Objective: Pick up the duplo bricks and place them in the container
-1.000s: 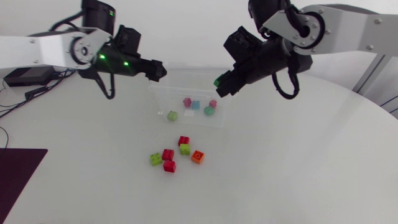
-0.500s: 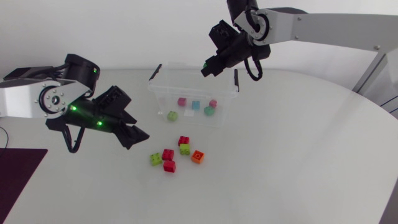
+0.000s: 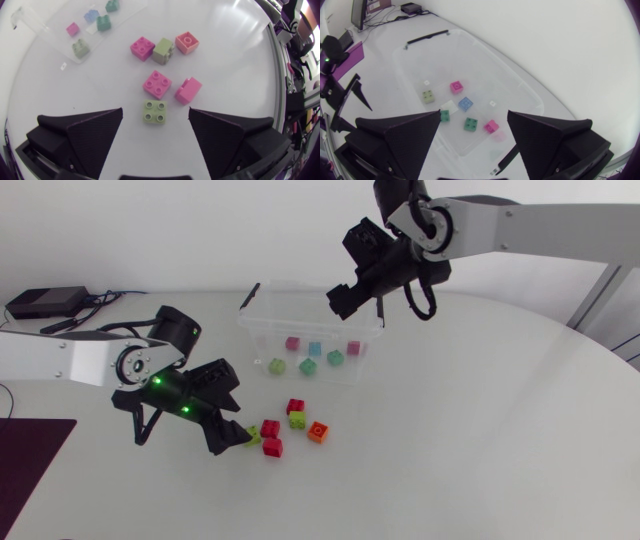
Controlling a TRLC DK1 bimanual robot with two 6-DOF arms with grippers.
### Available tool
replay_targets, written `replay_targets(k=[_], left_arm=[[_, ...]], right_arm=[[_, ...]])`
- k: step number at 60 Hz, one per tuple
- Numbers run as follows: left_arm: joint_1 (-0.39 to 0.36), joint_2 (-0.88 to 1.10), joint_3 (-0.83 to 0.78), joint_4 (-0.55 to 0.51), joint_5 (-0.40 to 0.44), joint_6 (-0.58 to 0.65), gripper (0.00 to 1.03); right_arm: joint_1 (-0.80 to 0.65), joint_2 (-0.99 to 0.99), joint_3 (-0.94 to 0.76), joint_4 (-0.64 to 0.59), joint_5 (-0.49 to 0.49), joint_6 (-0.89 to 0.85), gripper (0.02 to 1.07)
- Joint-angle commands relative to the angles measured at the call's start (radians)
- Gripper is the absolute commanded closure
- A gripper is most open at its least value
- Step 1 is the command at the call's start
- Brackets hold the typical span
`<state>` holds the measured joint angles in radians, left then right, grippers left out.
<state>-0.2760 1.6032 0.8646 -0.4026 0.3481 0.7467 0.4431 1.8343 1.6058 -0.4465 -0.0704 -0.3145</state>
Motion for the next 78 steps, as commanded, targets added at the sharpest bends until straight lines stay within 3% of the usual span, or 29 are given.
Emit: replay_targets(k=[1,27,37,38,40,61,78], left_arm=[[0.011,0.052,0.013,-0.013,0.0,0.056,0.12],[-0.023,0.239,0.117,-0.036,-0.021,0.075,0.23],[-0.026,0.304,0.16,-0.051,-0.023,0.069,0.53],[-0.026,0.307,0.168,-0.062,-0.023,0.069,0.65],[-0.026,0.308,0.171,-0.068,-0.021,0.069,0.76],[0.054,0.115,0.186,-0.176,-0.012,0.083,0.79],[0.09,-0.054,0.294,-0.249,0.086,0.033,0.79]], right_arm=[[0.037,-0.106,-0.109,0.017,-0.011,-0.006,0.07],[0.115,-0.282,-0.595,0.124,-0.062,-0.052,0.07],[0.151,-0.264,-0.649,0.152,-0.065,-0.049,0.07],[0.163,-0.254,-0.653,0.155,-0.065,-0.049,0.09],[0.177,-0.241,-0.655,0.158,-0.065,-0.047,0.1],[0.235,-0.061,-0.629,0.21,-0.06,-0.044,0.13],[0.241,0.019,-0.57,0.203,-0.058,-0.052,0.13]])
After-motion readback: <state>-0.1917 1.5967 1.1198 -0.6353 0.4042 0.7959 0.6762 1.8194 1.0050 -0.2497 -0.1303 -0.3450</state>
